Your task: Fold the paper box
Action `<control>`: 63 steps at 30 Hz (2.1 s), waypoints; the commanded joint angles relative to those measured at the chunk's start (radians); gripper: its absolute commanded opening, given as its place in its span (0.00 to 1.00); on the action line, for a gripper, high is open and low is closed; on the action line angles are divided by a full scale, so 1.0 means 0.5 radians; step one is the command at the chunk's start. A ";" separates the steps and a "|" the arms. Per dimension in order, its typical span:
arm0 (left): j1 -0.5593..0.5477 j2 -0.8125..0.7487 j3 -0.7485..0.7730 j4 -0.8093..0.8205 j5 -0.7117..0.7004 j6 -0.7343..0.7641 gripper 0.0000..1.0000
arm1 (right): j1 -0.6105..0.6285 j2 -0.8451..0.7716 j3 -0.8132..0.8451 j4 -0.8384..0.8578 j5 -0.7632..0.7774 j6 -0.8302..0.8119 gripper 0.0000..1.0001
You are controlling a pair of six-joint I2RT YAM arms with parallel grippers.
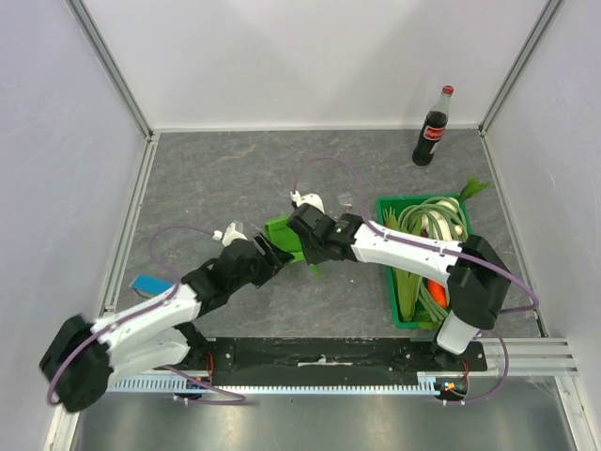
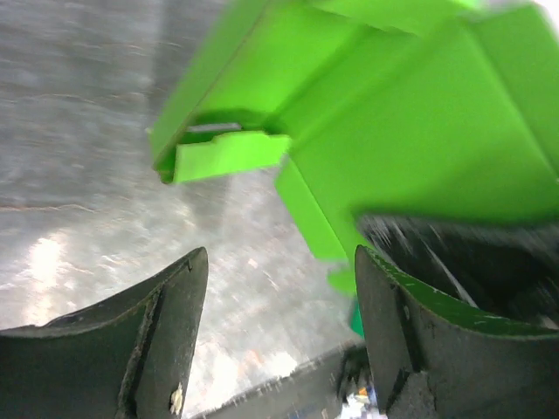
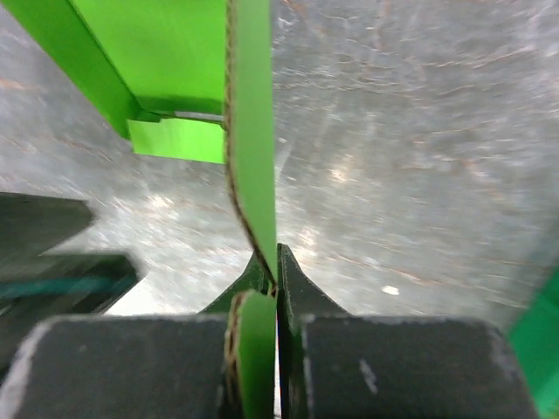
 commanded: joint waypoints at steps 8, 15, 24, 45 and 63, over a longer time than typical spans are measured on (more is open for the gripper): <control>-0.002 -0.933 0.008 -0.489 0.244 0.807 0.66 | -0.091 0.060 0.625 -1.050 -0.036 -1.348 0.00; 0.037 -0.828 0.180 -0.607 -0.257 0.850 0.67 | -0.088 0.072 0.557 -1.093 -0.202 -1.628 0.09; 0.148 -0.746 -0.041 -0.248 0.056 0.926 0.75 | -0.082 0.274 0.637 -1.115 0.074 -1.600 0.31; 0.151 0.472 0.367 0.295 0.553 1.592 0.61 | -0.046 -1.084 -0.297 -0.464 0.109 0.243 0.59; 0.117 0.847 0.392 0.501 0.599 1.718 0.47 | 0.035 -1.373 -1.630 0.972 0.256 0.891 0.47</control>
